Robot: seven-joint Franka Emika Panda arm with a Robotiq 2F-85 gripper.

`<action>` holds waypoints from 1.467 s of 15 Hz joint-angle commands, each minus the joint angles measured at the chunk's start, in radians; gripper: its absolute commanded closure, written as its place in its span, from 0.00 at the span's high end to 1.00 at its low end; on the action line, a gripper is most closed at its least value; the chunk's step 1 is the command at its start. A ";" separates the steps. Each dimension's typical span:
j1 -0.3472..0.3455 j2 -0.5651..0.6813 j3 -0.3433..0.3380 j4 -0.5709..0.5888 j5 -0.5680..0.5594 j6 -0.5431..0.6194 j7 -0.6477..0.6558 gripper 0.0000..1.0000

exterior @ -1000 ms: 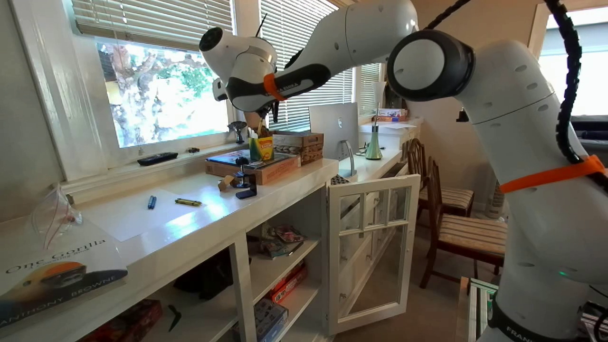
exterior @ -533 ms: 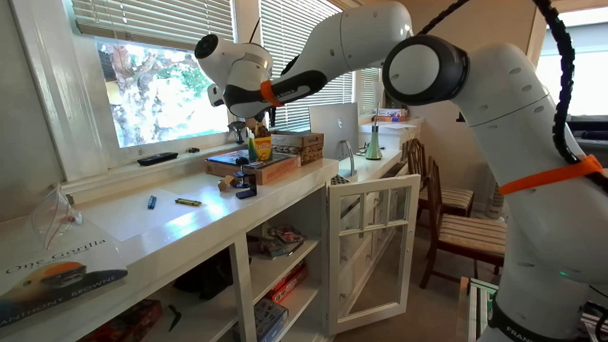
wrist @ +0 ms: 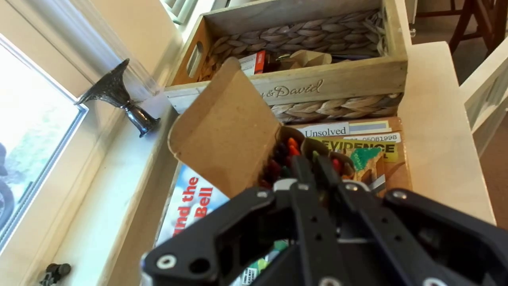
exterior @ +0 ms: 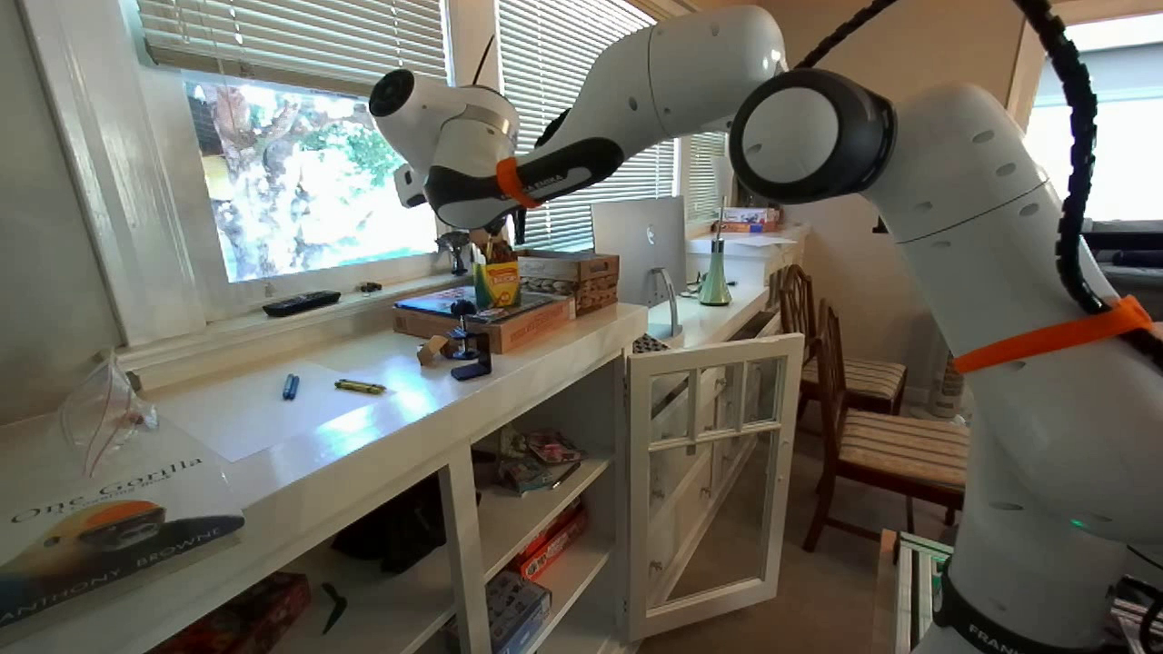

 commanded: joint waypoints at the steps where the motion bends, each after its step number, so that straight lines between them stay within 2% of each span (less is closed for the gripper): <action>1: 0.008 0.015 -0.003 0.013 0.001 0.001 -0.011 0.02; 22: 0.016 0.021 0.001 -0.017 0.006 0.005 -0.002 0.02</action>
